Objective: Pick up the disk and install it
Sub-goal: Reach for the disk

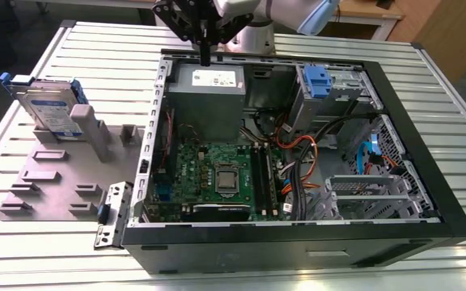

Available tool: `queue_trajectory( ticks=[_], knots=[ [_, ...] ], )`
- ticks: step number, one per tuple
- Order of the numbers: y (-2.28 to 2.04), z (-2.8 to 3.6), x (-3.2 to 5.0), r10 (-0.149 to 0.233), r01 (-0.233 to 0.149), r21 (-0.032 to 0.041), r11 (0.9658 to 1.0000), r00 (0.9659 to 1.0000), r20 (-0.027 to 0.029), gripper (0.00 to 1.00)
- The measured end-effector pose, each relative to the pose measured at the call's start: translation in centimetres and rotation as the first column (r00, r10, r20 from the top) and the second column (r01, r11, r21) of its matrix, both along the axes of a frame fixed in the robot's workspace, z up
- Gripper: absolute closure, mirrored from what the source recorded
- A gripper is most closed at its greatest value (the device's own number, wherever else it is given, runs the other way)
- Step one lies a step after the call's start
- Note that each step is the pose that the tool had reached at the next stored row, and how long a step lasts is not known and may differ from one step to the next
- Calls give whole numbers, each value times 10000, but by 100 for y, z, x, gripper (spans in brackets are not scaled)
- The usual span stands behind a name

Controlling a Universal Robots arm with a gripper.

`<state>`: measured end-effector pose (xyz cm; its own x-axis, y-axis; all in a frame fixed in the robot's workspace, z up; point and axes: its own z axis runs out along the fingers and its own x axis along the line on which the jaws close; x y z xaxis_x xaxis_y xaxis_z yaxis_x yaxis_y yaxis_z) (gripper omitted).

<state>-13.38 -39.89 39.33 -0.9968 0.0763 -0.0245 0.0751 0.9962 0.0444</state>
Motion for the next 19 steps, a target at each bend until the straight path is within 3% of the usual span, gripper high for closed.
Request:
queue_trajectory(
  ticks=[19],
  knots=[
    [0,-2,-442,1,-1,1,10000,10000,2,89]
  ],
)
